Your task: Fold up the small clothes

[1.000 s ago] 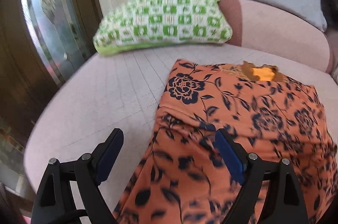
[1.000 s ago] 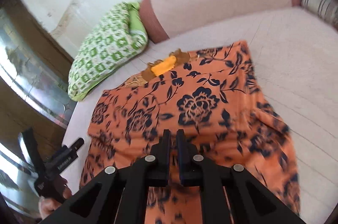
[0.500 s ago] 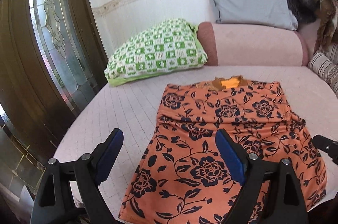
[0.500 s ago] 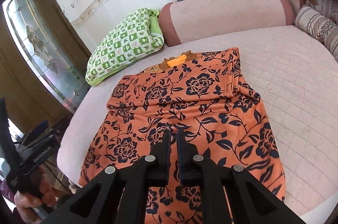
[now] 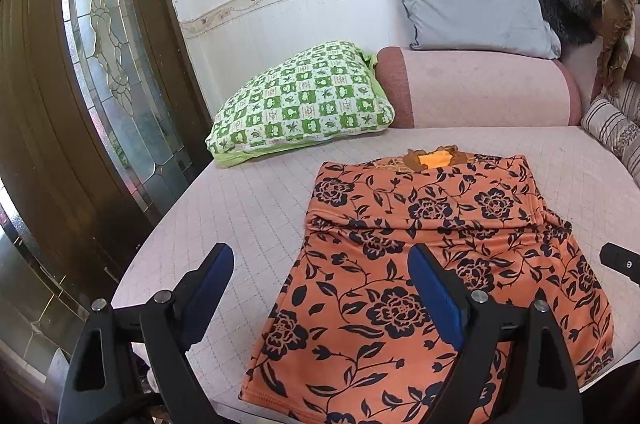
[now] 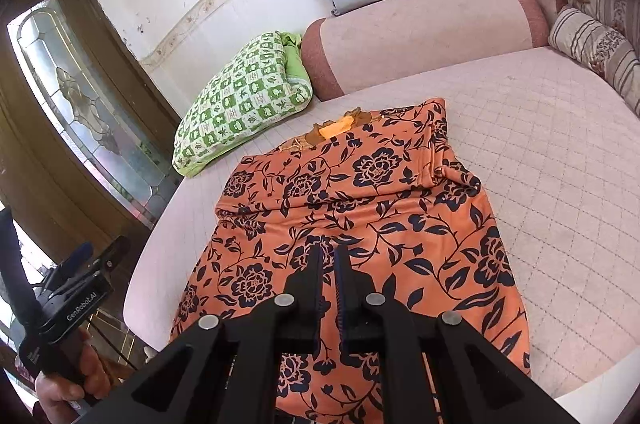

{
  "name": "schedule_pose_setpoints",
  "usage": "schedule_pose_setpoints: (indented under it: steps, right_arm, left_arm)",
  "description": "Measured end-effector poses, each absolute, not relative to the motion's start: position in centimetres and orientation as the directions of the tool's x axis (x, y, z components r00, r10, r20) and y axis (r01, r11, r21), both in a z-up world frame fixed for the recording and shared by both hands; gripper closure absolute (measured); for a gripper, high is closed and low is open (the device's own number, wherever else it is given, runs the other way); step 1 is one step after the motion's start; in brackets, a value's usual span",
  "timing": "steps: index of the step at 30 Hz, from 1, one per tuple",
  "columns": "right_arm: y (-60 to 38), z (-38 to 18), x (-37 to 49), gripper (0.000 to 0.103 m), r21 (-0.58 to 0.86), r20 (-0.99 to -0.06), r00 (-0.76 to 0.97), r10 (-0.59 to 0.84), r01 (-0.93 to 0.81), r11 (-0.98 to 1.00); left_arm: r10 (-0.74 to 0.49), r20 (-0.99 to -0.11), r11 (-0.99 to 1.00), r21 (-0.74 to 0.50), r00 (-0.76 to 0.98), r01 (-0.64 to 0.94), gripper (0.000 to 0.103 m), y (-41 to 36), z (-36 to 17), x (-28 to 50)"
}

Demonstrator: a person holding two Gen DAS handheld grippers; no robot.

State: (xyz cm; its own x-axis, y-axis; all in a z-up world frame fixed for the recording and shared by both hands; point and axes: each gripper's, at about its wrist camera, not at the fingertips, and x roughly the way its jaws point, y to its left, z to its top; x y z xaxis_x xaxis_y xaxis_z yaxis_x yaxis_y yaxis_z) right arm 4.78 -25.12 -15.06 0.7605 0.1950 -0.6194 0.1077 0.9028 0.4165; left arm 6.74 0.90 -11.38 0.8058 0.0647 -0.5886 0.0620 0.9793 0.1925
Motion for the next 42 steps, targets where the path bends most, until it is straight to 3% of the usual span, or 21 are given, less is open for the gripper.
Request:
schedule_pose_setpoints:
  steps: [6,16,17,19,20,21,27,29,31,42]
  right_arm:
    - [-25.3,-15.4,4.2,0.094,0.415,-0.634,0.746,0.203,0.108,0.903]
    - [-31.9,-19.9,2.2,0.094,0.607,-0.654,0.691,0.309,0.234,0.760]
    - [-32.7,-20.4,1.8,0.087,0.632,-0.646,0.690,0.327,0.244,0.735]
    - [-34.5,-21.5,1.1,0.058,0.682,-0.628,0.695,0.350,0.274,0.678]
    - [-35.4,-21.9,0.7,0.031,0.706,-0.616,0.706,0.349,0.299,0.642]
    - [-36.2,-22.2,0.2,0.024,0.729,-0.599,0.724,0.343,0.316,0.608]
    - [-39.6,-24.5,-0.4,0.024,0.867,-0.462,0.779,0.425,0.294,0.402]
    - [-39.9,-25.1,-0.3,0.024,0.879,-0.450,0.777,0.440,0.300,0.370]
    - [-40.0,-25.5,-0.1,0.024,0.896,-0.426,0.775,0.466,0.291,0.335]
    - [-40.8,-26.2,-1.1,0.024,0.891,-0.442,0.760,0.477,0.308,0.334]
  left_arm:
    - [0.087,-0.631,0.977,0.206,0.771,0.058,0.014,2.1,-13.2,7.0]
    - [0.186,-0.801,0.982,0.177,0.569,-0.072,0.014,11.3,-20.9,9.0]
    - [0.183,-0.821,0.983,0.161,0.541,-0.089,0.014,12.5,-21.6,9.1]
    - [0.174,-0.856,0.983,0.123,0.487,-0.135,0.014,15.1,-23.0,9.2]
    - [0.171,-0.867,0.981,0.107,0.469,-0.161,0.014,16.3,-23.4,9.2]
    - [0.167,-0.873,0.979,0.094,0.458,-0.179,0.014,17.1,-23.7,9.1]
    - [0.027,-0.901,0.976,-0.069,0.433,-0.205,0.016,20.5,-24.8,9.4]
    - [-0.011,-0.901,0.979,-0.098,0.435,-0.178,0.030,20.7,-25.3,9.8]
    - [-0.045,-0.903,0.982,-0.118,0.428,-0.147,0.036,20.5,-25.8,10.0]
    - [-0.224,-0.918,0.960,-0.265,0.328,-0.087,0.035,18.5,-29.3,10.7]
